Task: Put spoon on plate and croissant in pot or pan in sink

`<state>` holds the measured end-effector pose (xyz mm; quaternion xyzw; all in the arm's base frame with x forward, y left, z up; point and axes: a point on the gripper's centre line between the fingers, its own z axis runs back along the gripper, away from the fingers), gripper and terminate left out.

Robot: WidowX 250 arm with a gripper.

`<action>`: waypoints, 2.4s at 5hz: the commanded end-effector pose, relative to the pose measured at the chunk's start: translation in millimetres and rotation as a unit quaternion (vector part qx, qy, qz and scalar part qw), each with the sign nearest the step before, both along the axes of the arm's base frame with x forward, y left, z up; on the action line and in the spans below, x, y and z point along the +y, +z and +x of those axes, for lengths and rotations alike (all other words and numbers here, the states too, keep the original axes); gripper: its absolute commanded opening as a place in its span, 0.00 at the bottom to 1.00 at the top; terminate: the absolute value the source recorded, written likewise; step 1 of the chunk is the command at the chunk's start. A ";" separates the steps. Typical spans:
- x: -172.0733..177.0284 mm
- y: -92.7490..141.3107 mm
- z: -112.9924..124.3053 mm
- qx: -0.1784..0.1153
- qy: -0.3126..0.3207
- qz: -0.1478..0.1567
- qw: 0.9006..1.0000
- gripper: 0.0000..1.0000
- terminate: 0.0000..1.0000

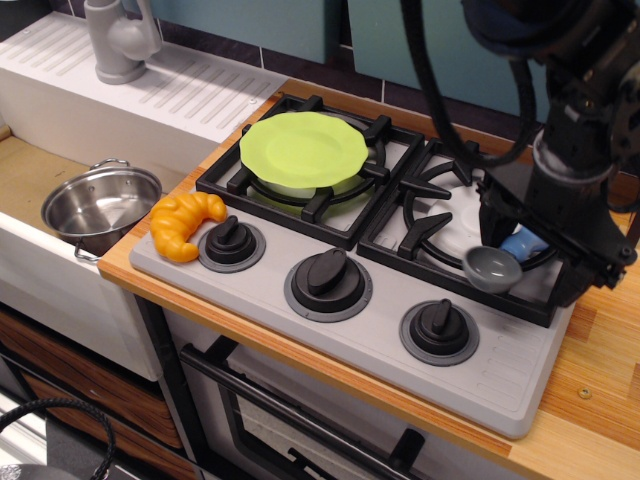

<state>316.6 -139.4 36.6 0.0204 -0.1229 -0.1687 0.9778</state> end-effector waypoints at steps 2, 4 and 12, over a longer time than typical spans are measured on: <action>-6.7 22.1 6.5 -0.016 -0.004 -0.018 1.000 0.00 0.00; -5.3 37.5 12.9 -0.012 -0.010 -0.025 1.000 0.00 0.00; 156.0 73.1 38.9 -0.034 -0.123 0.011 0.992 0.00 0.00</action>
